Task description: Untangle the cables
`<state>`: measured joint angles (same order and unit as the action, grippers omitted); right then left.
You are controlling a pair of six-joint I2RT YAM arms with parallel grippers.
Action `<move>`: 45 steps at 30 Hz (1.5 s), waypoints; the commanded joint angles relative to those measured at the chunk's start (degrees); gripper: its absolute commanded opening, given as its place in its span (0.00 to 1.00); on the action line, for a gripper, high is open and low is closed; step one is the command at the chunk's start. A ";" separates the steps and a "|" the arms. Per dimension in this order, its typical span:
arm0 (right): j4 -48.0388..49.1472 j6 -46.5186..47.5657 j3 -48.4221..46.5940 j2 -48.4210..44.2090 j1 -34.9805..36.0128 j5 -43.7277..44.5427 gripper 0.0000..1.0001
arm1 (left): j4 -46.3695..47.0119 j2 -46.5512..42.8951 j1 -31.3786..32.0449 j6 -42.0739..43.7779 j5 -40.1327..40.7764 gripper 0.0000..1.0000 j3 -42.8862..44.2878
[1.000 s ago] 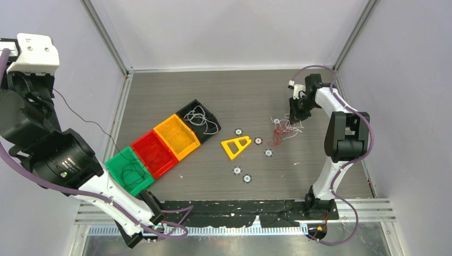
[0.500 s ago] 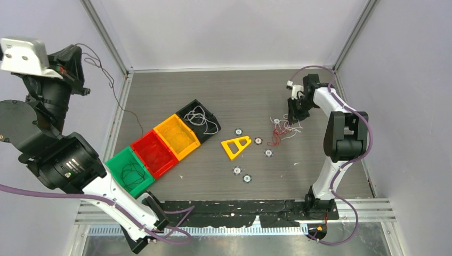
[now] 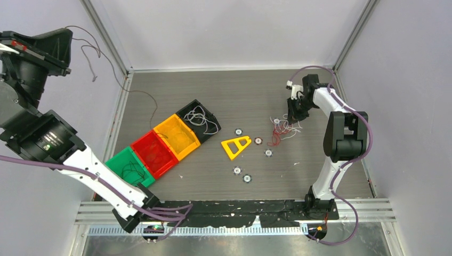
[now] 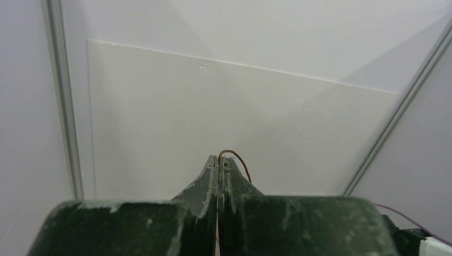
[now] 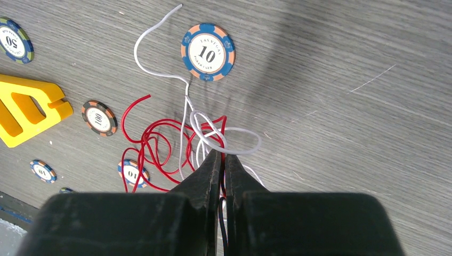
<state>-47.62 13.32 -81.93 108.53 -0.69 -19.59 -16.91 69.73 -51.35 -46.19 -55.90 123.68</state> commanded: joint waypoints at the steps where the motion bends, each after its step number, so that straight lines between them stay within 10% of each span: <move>1: 1.31 0.07 0.16 -1.20 0.32 -0.67 0.10 | 10.63 0.79 -4.23 -11.85 -4.68 0.00 -0.97; 16: 2.17 -0.04 1.05 -1.47 0.33 -1.58 0.10 | -0.24 -8.81 -20.61 12.05 -8.02 0.00 -8.45; 23: 2.25 -0.07 1.62 -2.04 0.29 -1.93 0.10 | -23.87 -14.21 -21.87 40.28 -1.91 0.00 -20.85; 34: 1.91 0.10 1.64 -2.04 0.34 -1.73 0.10 | -28.96 -19.87 -24.85 52.91 -4.39 0.00 -33.18; 45: 1.76 0.68 2.11 -2.45 0.24 -1.04 0.10 | -53.62 -21.85 -24.80 83.74 2.75 0.00 -42.27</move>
<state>-46.30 13.39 -79.42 108.51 -0.69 -20.45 -61.56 48.53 -75.75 24.18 -56.40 85.30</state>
